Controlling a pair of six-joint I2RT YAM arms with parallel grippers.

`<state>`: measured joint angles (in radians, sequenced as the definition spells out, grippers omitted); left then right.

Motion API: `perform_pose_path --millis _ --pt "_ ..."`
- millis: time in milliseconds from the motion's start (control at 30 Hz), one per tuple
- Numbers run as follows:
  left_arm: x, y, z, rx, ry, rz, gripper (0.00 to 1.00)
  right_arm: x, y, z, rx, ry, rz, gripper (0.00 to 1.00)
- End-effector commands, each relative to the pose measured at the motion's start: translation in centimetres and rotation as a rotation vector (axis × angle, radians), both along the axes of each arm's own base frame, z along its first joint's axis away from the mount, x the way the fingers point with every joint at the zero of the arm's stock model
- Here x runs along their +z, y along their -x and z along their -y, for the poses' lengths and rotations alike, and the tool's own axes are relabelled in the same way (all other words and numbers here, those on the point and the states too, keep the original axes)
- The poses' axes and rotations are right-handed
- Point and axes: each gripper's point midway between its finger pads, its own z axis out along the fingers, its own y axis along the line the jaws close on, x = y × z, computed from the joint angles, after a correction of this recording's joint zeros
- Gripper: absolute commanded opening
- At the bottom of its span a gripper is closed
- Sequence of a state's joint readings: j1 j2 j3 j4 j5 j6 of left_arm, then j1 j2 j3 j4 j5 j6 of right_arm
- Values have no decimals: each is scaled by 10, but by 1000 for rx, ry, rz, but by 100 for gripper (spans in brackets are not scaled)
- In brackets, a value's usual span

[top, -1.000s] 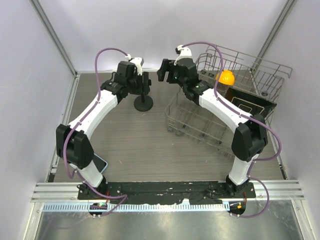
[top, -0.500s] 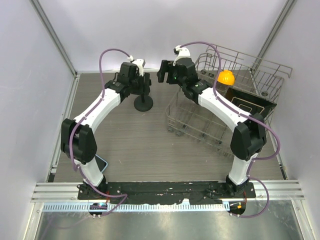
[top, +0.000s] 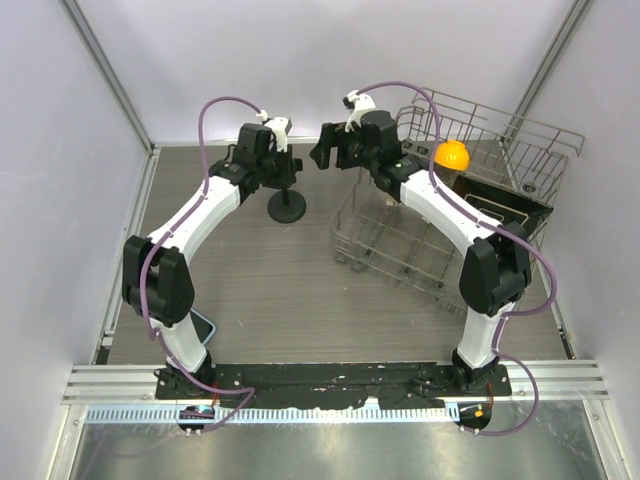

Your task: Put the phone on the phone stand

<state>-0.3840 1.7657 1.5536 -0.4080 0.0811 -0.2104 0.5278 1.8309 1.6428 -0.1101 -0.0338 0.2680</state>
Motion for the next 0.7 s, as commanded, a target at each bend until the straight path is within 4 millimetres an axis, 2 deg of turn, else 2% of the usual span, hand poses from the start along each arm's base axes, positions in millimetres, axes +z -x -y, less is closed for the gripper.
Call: perform_pose_path --millis 0,133,300,333,367,433,567,667 --pt "24 3 -1 -70 -14 79 14 15 12 -15 295 -21 44 85" --pt "41 16 0 -160 -3 111 0 1 34 -14 462 46 72 84" --pt "58 29 -1 -278 82 134 0 -12 65 -19 648 76 118 84" --pt "62 35 5 -334 119 138 0 -14 67 -21 672 76 125 83" --pt "69 37 2 -344 131 156 0 -16 68 -24 691 69 129 82" --pt "69 44 4 -386 134 166 0 -23 69 -29 719 45 112 80" --pt "76 56 13 -452 170 181 0 -23 70 -40 772 -21 121 76" --pt "73 60 20 -491 191 155 0 -20 70 -47 795 -59 159 75"
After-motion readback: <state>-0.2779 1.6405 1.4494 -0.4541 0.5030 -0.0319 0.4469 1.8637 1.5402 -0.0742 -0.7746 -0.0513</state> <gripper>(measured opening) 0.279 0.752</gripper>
